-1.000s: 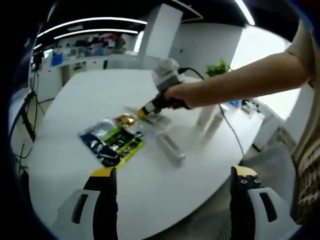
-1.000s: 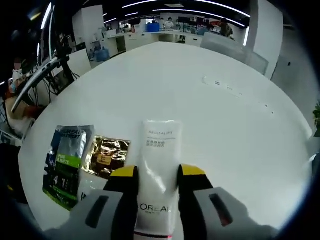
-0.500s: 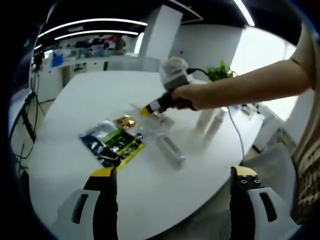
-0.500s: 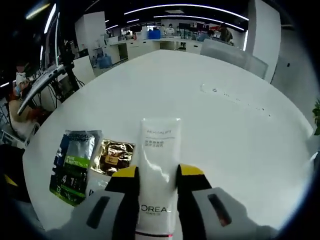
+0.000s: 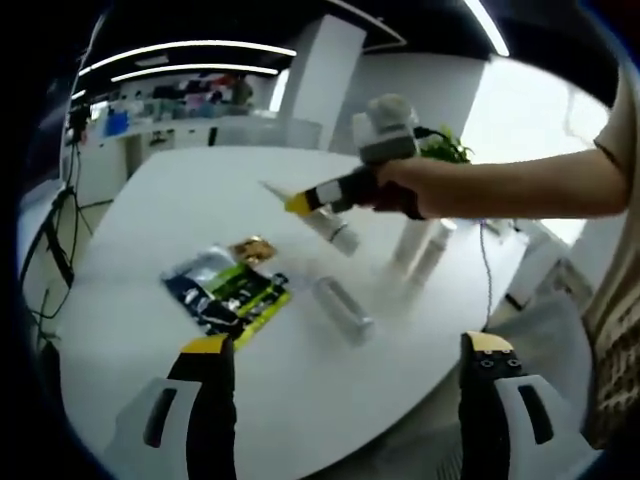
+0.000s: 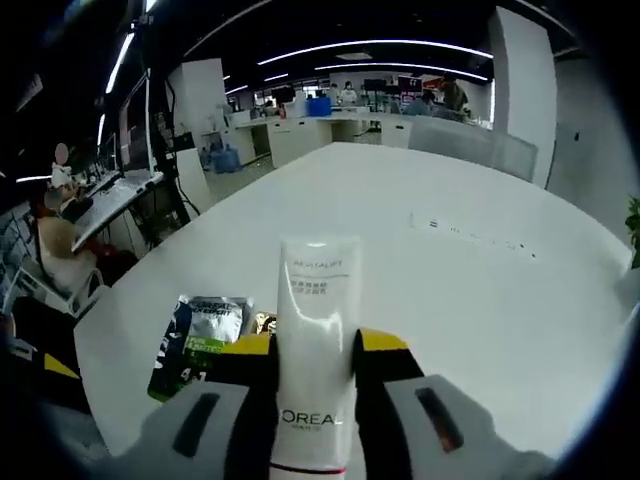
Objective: Arrange the skincare products in the storage area until every visible bottle or jar stands upright without overlapping.
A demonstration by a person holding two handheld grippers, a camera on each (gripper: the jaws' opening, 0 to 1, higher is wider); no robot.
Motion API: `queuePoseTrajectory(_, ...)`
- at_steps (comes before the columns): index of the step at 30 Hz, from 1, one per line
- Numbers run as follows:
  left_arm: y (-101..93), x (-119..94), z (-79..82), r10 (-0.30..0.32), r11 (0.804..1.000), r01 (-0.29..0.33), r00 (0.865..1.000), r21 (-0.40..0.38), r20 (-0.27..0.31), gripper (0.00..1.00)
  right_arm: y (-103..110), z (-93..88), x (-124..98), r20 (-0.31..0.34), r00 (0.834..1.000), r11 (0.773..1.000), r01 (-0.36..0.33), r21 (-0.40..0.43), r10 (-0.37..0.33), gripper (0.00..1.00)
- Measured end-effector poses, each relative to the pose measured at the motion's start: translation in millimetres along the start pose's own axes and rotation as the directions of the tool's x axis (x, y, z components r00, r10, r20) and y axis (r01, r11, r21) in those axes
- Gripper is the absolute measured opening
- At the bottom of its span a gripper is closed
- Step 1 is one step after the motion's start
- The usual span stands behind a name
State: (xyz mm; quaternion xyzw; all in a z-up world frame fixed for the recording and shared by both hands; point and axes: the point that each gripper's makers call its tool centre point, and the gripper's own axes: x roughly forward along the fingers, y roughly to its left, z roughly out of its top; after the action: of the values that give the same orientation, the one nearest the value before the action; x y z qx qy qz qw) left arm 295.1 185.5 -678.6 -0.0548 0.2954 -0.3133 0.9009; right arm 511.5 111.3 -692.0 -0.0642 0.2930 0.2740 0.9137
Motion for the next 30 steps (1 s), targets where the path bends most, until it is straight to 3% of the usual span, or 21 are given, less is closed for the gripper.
queuePoseTrajectory(8,2.4,0.0,4.0,-0.002,1.000,0.002,1.000,0.025,-0.003,0.90,19.7,13.7,-32.3,0.083,0.995,0.998,-0.050,0.032,0.048,0.28)
queuePoseTrajectory(14,-0.7,5.2,17.4,-0.014,0.999,0.013,1.000,0.039,0.015,0.90,30.4,20.7,-52.0,0.127,0.990,0.997,-0.066,0.030,0.062,0.28)
queuePoseTrajectory(23,-12.0,12.7,34.4,-0.042,0.996,0.040,0.999,0.079,0.025,0.89,47.7,26.9,-81.7,0.191,0.978,0.994,-0.099,0.047,0.088,0.28)
queuePoseTrajectory(30,-24.6,13.7,34.9,-0.055,0.995,0.053,0.998,0.088,0.017,0.88,60.4,28.4,-102.6,0.230,0.967,0.989,-0.129,0.078,0.108,0.28)
